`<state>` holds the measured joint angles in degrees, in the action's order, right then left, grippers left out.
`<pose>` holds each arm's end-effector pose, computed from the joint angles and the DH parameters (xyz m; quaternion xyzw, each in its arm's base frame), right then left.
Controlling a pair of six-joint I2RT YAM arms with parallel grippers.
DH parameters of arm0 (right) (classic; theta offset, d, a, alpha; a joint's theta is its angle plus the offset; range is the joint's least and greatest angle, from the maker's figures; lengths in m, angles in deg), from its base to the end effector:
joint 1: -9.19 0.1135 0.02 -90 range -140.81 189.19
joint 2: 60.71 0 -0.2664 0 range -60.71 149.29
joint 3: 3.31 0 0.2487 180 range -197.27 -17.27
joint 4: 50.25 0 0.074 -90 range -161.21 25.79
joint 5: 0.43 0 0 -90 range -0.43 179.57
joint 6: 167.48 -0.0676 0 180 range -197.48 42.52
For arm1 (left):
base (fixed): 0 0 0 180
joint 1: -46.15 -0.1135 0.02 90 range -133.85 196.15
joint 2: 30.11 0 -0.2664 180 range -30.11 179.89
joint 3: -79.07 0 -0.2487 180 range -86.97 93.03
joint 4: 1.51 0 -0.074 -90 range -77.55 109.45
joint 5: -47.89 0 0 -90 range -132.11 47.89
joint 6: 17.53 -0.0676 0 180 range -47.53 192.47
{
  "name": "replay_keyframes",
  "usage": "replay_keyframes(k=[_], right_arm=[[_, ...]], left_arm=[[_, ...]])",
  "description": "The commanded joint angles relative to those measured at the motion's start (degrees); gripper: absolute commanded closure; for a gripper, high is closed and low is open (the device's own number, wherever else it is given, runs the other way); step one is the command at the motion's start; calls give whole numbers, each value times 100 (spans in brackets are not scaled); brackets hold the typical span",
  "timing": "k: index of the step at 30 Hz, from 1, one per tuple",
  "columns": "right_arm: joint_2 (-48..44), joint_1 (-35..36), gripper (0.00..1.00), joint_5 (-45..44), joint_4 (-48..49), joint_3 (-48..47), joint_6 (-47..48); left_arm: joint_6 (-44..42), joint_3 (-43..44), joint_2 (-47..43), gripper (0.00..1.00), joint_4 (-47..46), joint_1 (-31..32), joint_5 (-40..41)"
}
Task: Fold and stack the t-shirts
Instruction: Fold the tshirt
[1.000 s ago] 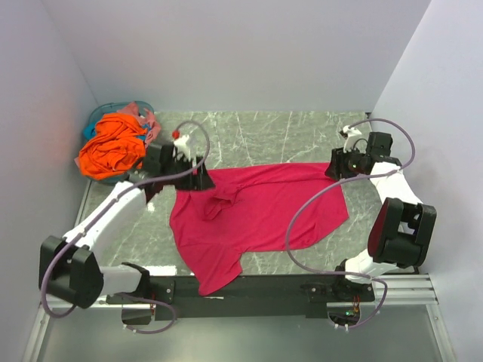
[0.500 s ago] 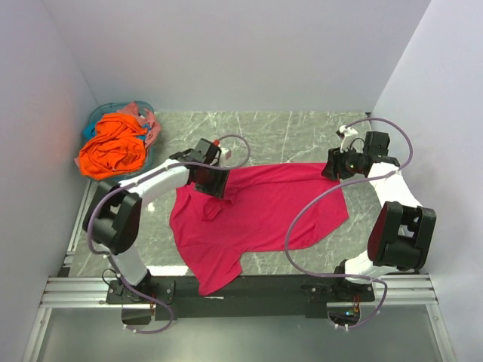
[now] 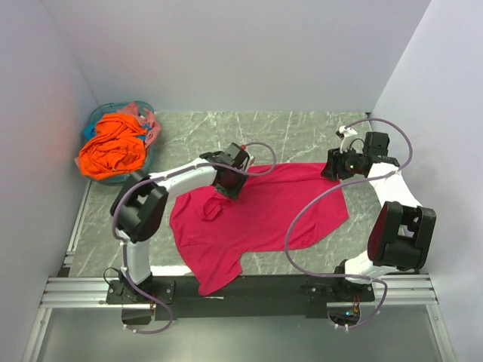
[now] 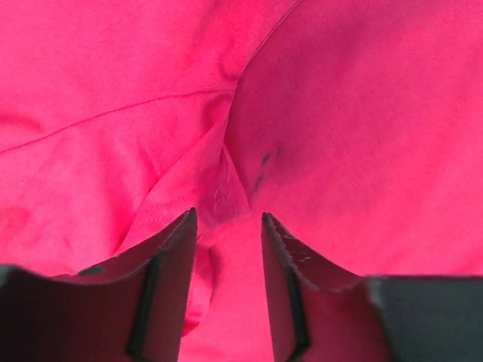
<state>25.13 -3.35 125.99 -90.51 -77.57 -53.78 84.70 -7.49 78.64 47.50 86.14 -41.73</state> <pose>0.3246 -0.0311 0.2283 -0.1890 0.8835 0.1841 0.3870 0.3120 -0.2611 0.1725 0.2332 0.9467 -0.0949 0.2010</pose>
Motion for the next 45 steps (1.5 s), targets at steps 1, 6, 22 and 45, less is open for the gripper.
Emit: replay_keyframes(k=[1,6,22,45], right_arm=[[-85,-30,43,110,38,53,55],[-94,-21,43,110,46,70,55],[-129,-56,43,181,11,53,38],[-50,-56,43,137,-24,18,91]], left_arm=[[183,313,234,58,257,158,559],[262,524,419,62,389,325,919],[376,709,464,99,442,607,991],[877,622,-186,39,-85,757,1155]])
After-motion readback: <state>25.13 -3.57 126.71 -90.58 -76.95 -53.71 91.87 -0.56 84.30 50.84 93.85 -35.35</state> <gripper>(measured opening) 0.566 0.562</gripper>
